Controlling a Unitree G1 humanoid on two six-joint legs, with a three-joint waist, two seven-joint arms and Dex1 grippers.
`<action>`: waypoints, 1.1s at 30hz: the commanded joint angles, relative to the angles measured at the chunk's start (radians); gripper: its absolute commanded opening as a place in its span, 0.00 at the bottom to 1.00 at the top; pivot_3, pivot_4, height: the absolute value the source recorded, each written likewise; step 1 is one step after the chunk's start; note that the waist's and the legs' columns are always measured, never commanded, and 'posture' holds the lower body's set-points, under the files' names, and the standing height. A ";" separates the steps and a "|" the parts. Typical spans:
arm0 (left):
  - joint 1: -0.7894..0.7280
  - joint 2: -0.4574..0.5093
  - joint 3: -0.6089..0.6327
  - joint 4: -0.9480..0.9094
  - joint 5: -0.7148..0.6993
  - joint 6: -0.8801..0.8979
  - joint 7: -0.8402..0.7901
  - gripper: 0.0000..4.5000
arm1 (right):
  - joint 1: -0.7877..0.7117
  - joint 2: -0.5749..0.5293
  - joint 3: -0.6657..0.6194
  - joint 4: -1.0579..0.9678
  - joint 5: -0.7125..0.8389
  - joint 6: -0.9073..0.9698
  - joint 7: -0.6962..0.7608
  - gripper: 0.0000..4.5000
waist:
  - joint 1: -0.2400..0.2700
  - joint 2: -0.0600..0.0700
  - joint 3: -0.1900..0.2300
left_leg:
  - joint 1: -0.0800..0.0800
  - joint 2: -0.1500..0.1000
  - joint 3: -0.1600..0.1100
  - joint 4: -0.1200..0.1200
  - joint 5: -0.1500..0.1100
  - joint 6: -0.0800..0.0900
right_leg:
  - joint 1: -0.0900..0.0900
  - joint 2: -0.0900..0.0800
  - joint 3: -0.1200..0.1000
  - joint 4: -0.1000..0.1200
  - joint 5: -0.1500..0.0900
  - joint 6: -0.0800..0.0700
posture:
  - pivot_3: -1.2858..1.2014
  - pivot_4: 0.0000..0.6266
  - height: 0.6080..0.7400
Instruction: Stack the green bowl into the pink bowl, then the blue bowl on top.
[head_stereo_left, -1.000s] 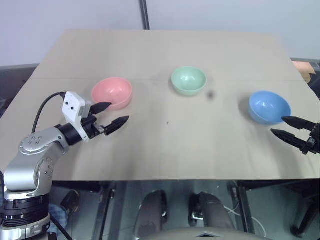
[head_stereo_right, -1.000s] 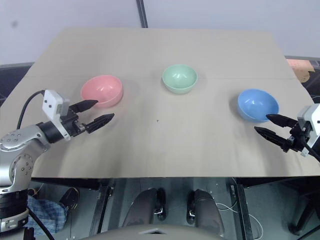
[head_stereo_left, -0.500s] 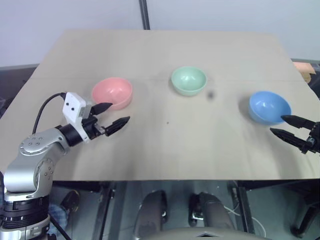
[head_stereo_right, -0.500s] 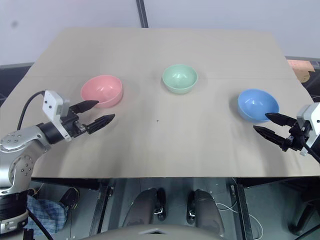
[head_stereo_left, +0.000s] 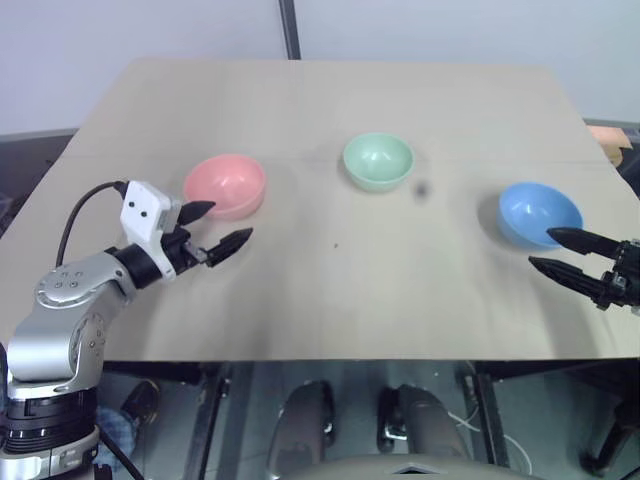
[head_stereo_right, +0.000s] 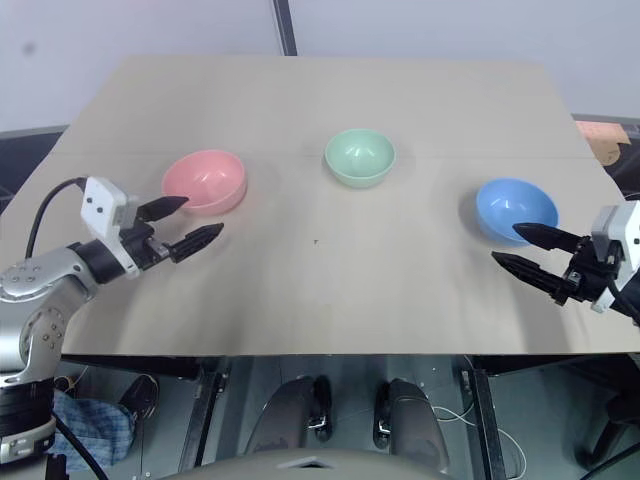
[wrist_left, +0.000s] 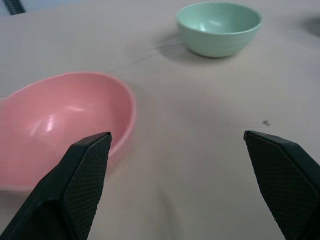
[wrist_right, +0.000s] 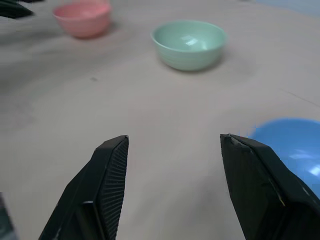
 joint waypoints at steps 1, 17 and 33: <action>-0.021 0.024 0.003 0.024 0.045 -0.037 0.023 1.00 | 0.005 -0.010 -0.049 -0.041 0.049 0.016 0.003 0.71 | 0.000 0.000 0.000 | 0.000 0.000 0.000 0.000 0.000 0.000 | 0.000 0.000 0.000 0.000 0.000 0.000 | 0.52 0.24 1.00; -0.161 0.031 -0.136 0.280 0.254 -0.264 0.025 1.00 | 0.007 -0.002 -0.049 -0.041 0.051 -0.004 -0.011 0.71 | 0.001 0.000 0.000 | 0.000 0.000 0.000 0.000 0.000 0.000 | 0.000 0.000 -0.001 0.000 0.000 0.000 | 0.52 0.24 1.00; -0.395 0.113 -0.418 0.672 0.554 -0.652 -0.140 1.00 | 0.053 0.018 -0.079 -0.096 0.068 -0.008 -0.022 0.71 | 0.000 0.000 0.000 | 0.000 0.000 0.000 0.001 0.000 0.000 | 0.000 0.000 -0.001 0.001 0.000 0.000 | 0.52 0.24 1.00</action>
